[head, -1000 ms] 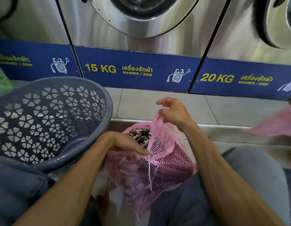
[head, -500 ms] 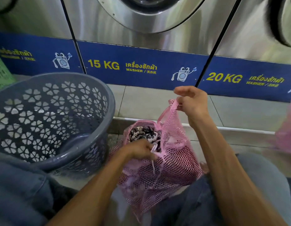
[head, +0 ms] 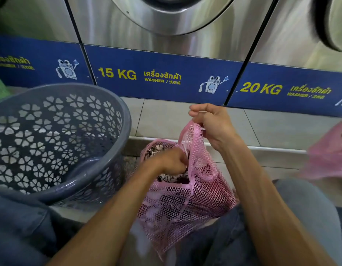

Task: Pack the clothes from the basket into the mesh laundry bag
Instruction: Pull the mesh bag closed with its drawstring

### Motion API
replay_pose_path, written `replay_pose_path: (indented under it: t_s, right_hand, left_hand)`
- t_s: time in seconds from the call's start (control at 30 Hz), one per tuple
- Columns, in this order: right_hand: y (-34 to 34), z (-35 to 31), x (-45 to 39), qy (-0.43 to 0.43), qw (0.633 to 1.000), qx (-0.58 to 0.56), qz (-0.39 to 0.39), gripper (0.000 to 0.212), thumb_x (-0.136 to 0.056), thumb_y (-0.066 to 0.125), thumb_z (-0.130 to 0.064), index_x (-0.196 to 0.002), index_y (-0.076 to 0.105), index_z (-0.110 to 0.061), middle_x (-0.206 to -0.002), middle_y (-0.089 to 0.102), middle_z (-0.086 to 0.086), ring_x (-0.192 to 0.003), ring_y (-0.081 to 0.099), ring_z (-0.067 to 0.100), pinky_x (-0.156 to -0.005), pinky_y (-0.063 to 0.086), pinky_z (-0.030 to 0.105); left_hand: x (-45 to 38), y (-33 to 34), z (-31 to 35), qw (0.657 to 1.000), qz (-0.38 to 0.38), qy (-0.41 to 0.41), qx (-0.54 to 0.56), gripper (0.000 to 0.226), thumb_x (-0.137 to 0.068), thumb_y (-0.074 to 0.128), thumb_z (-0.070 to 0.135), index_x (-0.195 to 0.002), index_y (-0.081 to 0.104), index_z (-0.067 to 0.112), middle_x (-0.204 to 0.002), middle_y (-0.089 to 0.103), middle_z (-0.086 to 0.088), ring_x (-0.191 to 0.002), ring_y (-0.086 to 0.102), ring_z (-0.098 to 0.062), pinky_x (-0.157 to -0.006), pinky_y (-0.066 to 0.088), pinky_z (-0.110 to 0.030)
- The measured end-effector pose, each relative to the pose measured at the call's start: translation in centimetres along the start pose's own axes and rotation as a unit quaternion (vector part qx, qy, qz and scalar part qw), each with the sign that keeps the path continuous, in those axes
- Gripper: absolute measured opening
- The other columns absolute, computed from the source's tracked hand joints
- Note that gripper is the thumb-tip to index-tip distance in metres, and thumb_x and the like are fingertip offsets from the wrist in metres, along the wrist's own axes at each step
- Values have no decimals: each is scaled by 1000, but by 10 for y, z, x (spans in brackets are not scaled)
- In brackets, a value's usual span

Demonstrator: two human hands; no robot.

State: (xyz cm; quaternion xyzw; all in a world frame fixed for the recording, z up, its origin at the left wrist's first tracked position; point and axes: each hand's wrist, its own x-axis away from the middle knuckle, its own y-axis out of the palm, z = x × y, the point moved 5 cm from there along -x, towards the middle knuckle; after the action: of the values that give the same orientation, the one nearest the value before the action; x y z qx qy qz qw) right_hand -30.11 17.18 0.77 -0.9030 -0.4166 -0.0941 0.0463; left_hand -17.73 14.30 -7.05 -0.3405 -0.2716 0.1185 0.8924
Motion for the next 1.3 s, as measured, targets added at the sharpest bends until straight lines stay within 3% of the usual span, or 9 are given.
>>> replay_pose_path:
  t_s: [0.17,0.27,0.33,0.47,0.6,0.7,0.87,1.07,1.3]
  right_hand:
    - [-3,-6,5,-16,1000,4,11,36,-85,52,19,-93,71,-11,-97,69,8,-65,55,15,-47,50,22]
    - [1,-6,8,-30,998,50,-27,32,-87,55,16,-102,70,-8,-105,66,12,-71,61,16,-55,59,27]
    - [3,-1,9,-21,990,122,-66,29,-90,62,7,-113,70,-9,-114,63,10,-82,64,19,-79,64,42]
    - [-5,3,10,-31,891,448,-58,46,-91,67,-18,-136,61,-20,-139,61,6,-126,57,24,-105,43,32]
    - [-9,15,7,3,851,524,-22,42,-91,66,-15,-131,55,-9,-124,67,14,-103,65,30,-87,50,32]
    - [6,32,7,64,863,491,-104,25,-89,64,-8,-111,65,2,-97,77,20,-85,77,31,-80,64,46]
    - [22,48,7,70,850,489,-184,26,-89,66,-5,-115,71,-7,-95,78,16,-75,72,21,-66,56,30]
    - [19,47,-2,29,859,498,-117,19,-83,68,-8,-98,80,-9,-100,78,11,-97,71,28,-78,54,32]
    - [14,51,-5,47,875,469,-112,17,-82,64,-8,-89,79,-3,-90,76,19,-73,62,24,-70,58,39]
  left_hand:
    - [-2,64,-7,995,-101,-4,12,30,-89,69,25,-116,69,12,-116,71,-6,-100,68,-22,-88,56,-36]
    - [-5,51,-12,996,-31,-5,88,21,-91,67,22,-103,72,6,-104,74,-12,-84,66,-17,-71,55,-29]
    - [-5,29,-18,988,39,-12,151,15,-88,69,23,-92,74,9,-94,75,-9,-79,67,-18,-74,55,-36]
    - [-5,-3,-43,956,155,-42,244,6,-85,74,22,-83,76,16,-91,75,-7,-78,67,-19,-78,57,-43]
    - [-5,-14,-60,932,184,-91,300,12,-83,77,22,-90,79,13,-93,78,-4,-88,71,-20,-91,56,-43]
    - [0,-17,-57,913,198,-92,344,9,-75,80,12,-84,77,10,-90,77,-14,-81,70,-24,-87,57,-46]
    - [3,-12,-65,872,218,-98,428,32,-63,84,9,-91,68,15,-90,77,-16,-96,72,-39,-78,58,-47]
    - [6,-21,-54,921,236,-67,303,10,-71,84,28,-80,79,30,-81,78,11,-88,73,-12,-89,59,-37]
    - [12,-22,-33,953,280,-51,100,33,-64,87,51,-85,72,30,-77,72,13,-74,68,-7,-75,60,-36]
